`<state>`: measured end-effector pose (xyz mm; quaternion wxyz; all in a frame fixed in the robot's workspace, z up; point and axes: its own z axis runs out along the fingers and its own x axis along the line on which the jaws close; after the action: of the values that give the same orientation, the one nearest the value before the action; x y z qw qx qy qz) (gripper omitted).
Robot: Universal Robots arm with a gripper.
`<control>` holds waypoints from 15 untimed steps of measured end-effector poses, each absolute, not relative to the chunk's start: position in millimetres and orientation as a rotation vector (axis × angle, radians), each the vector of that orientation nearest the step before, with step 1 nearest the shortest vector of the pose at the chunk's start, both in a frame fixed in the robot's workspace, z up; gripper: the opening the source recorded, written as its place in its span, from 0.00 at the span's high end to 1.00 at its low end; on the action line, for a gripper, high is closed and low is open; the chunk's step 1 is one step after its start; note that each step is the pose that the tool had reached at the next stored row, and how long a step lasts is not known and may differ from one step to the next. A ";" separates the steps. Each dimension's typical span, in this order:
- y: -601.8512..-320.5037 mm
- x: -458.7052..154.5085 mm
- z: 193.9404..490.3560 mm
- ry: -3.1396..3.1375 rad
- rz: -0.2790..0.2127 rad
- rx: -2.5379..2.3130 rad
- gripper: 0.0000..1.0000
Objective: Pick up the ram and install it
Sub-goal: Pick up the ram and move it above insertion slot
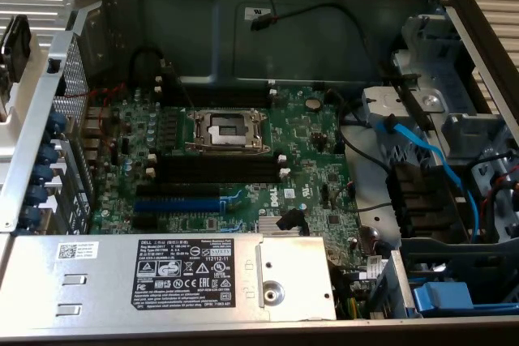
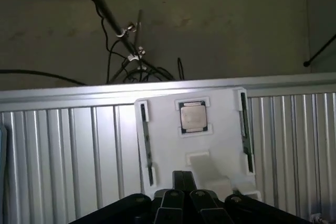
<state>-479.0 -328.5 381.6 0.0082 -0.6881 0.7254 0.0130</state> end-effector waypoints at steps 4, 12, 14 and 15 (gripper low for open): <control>-328.5 -479.0 378.4 2.159 0.034 -2.264 0.90; -334.6 -478.2 364.2 2.065 -0.023 -2.314 0.90; -336.0 -474.8 359.8 2.060 -0.019 -2.319 0.90; -336.1 -473.8 358.8 2.059 -0.015 -2.319 0.90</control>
<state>-473.8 -336.1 358.8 0.0200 -0.7477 0.6638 -0.0049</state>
